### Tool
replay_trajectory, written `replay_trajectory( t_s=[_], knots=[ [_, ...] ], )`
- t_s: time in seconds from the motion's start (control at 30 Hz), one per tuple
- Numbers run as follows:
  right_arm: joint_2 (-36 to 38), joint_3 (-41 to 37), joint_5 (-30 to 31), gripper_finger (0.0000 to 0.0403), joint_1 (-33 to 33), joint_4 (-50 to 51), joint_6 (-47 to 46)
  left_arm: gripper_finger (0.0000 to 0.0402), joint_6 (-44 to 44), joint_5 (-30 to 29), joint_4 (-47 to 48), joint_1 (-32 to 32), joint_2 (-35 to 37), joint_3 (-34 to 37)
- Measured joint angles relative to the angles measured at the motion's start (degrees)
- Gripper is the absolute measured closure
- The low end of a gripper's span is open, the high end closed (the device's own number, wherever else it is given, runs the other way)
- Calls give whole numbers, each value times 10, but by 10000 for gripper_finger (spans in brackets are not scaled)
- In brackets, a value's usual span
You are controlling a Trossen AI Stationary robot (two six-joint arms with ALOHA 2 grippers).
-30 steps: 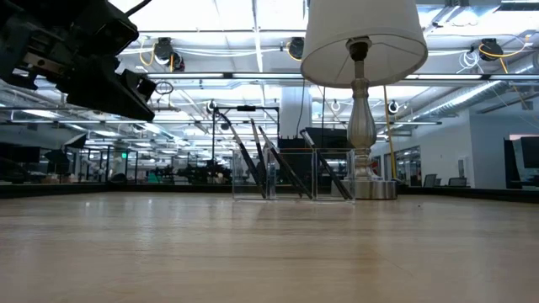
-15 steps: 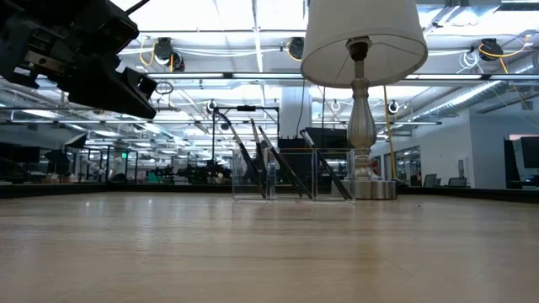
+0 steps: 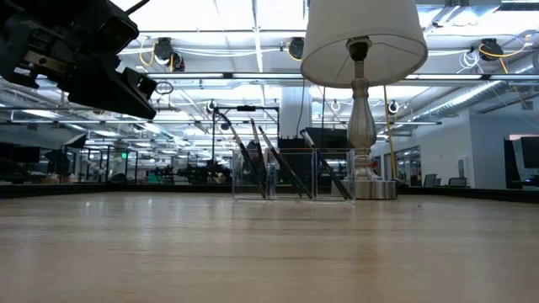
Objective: Pick & Place Makeup Brushes
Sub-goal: Put the black eyeshadow brush into the transparent organizer
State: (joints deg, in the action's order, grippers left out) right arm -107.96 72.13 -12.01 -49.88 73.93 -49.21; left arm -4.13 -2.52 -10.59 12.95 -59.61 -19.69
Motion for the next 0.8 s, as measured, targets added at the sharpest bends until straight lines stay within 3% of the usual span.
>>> replay_trajectory(
  t_s=[0.13,0.33,0.5,0.8],
  knots=[
    [0,2,-39,403,4,56,-5,355,3,0,1,0,0,0],
    [0,3,-102,403,2,45,-6,355,2,0,6,5,0,0],
    [0,3,-106,403,2,43,-42,355,-1,0,6,6,0,0],
    [0,-45,-131,403,-1,-60,-82,355,-1,0,6,6,0,0]
  ],
)
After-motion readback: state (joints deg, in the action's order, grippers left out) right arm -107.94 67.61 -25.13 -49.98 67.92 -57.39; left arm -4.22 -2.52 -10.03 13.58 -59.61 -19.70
